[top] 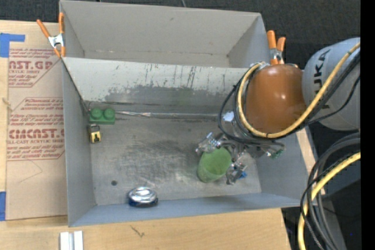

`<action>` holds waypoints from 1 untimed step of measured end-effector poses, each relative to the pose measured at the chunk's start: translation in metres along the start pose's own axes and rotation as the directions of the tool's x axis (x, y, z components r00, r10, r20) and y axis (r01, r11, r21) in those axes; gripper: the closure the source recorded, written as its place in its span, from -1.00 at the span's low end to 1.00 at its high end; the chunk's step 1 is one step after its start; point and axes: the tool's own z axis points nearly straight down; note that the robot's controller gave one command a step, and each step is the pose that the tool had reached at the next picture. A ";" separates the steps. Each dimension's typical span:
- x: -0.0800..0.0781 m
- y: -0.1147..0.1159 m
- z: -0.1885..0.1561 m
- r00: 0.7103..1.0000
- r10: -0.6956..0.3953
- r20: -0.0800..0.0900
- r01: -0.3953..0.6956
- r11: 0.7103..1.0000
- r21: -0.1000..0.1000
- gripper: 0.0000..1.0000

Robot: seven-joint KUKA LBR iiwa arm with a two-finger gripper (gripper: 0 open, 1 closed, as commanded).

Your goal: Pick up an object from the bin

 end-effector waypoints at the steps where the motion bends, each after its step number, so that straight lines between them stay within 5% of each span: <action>1: 0.000 0.000 0.000 1.000 -0.016 0.001 0.016 1.000 0.000 1.00</action>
Offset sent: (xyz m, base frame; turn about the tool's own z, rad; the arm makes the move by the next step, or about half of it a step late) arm 0.0147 -0.0418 -0.0407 -0.0817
